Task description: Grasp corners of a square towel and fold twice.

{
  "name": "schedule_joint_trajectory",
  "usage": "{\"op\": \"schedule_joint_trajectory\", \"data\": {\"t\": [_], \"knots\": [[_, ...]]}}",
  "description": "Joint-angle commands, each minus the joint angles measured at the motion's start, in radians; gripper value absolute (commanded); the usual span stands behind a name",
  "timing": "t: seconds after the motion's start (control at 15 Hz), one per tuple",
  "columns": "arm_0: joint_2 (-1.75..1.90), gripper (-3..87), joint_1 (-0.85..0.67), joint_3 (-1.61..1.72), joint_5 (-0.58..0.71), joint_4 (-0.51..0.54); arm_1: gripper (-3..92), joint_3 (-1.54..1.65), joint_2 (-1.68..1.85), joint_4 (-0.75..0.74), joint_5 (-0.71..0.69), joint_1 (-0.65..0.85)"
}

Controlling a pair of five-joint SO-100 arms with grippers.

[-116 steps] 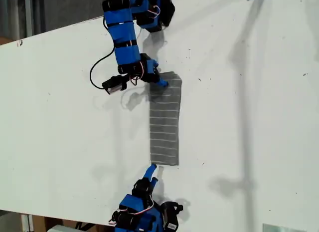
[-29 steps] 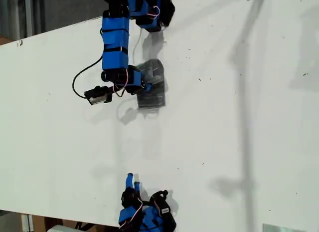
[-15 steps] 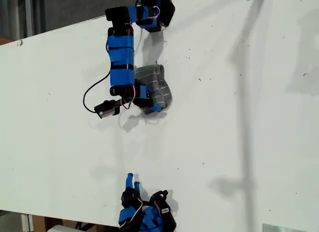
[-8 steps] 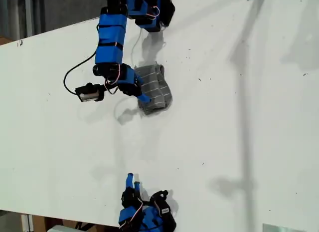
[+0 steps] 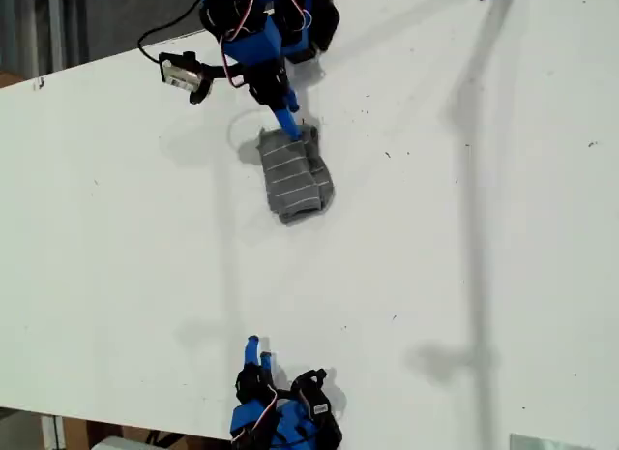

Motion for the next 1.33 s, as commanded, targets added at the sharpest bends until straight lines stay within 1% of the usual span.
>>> {"op": "schedule_joint_trajectory", "data": {"t": [0.0,0.07,0.13,0.2,0.27,0.33,0.4,0.47,0.53,0.6,0.67,0.73,0.8,1.27], "knots": [[0.005,21.7,0.015,0.002,0.006,-0.017,30.5,0.219,0.528,0.034,0.049,-0.023],[0.005,22.2,0.021,0.002,0.000,-0.015,31.3,0.215,0.489,0.052,0.075,-0.041],[0.005,22.5,0.031,0.003,-0.021,-0.006,31.9,0.258,0.515,0.018,0.074,-0.060],[0.005,22.0,0.075,0.003,-0.055,0.000,32.8,0.288,0.517,0.017,0.086,-0.058],[0.005,21.4,0.135,0.003,-0.072,0.000,36.3,0.325,0.517,0.012,0.104,-0.060],[0.005,21.2,0.193,0.003,-0.071,0.000,35.1,0.376,0.517,0.014,0.166,-0.071],[0.005,21.1,0.259,0.003,-0.028,0.000,33.7,0.433,0.517,-0.006,0.241,-0.086],[0.005,21.0,0.336,0.003,-0.104,0.000,32.1,0.449,0.515,-0.038,0.252,-0.124],[0.005,20.9,0.425,0.003,-0.106,0.000,28.2,0.442,0.515,-0.015,0.229,-0.112],[0.005,20.6,0.503,0.003,-0.044,0.000,28.1,0.433,0.515,0.003,0.184,-0.086],[0.005,20.2,0.555,0.003,0.069,-0.003,28.1,0.433,0.515,0.005,0.173,-0.060],[0.005,19.8,0.581,0.005,0.167,-0.005,28.1,0.433,0.515,0.006,0.167,-0.038],[0.005,19.0,0.588,0.005,0.206,-0.009,28.1,0.433,0.515,0.006,0.167,-0.025],[0.005,18.8,0.583,0.006,0.202,-0.009,28.1,0.433,0.515,0.006,0.167,-0.011]]}}
